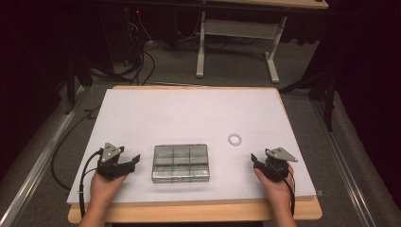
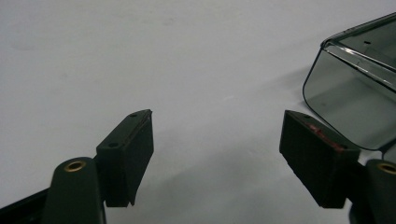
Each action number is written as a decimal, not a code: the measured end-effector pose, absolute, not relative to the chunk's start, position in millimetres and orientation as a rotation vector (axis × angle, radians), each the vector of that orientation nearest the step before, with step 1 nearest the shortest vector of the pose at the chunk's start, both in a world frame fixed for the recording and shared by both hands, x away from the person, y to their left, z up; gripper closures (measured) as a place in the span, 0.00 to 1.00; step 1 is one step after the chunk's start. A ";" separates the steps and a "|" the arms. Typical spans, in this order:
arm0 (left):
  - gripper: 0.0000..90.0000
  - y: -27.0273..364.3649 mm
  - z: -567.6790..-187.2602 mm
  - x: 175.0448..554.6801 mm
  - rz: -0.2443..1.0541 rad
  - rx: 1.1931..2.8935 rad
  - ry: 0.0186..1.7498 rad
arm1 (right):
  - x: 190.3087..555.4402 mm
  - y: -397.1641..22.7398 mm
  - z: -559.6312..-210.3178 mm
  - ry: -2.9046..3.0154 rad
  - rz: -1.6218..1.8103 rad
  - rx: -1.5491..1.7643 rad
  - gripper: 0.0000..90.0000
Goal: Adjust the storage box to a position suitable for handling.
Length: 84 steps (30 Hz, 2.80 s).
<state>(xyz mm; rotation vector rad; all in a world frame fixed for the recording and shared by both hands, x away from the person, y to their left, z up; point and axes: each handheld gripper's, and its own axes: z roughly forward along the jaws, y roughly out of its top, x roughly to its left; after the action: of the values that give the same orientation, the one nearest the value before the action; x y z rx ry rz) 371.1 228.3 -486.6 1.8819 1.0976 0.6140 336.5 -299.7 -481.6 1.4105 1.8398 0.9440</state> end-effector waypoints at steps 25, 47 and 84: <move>0.34 227.4 -486.6 372.7 0.586 1.909 1.076 | 341.6 -299.6 -479.1 1.872 0.915 1.447 0.42; 0.39 228.7 -486.4 371.1 0.588 1.889 1.066 | 381.7 -265.3 -462.9 1.915 0.943 1.368 0.50; 0.38 227.4 -486.4 371.1 0.594 1.902 1.061 | 440.0 -246.5 -474.7 2.040 0.769 1.497 0.93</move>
<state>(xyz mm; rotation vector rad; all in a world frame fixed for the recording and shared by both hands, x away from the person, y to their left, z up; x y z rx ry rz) 371.1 227.4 -486.4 1.9019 1.0610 0.5935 440.0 -246.5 -474.7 1.4969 2.0397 0.7689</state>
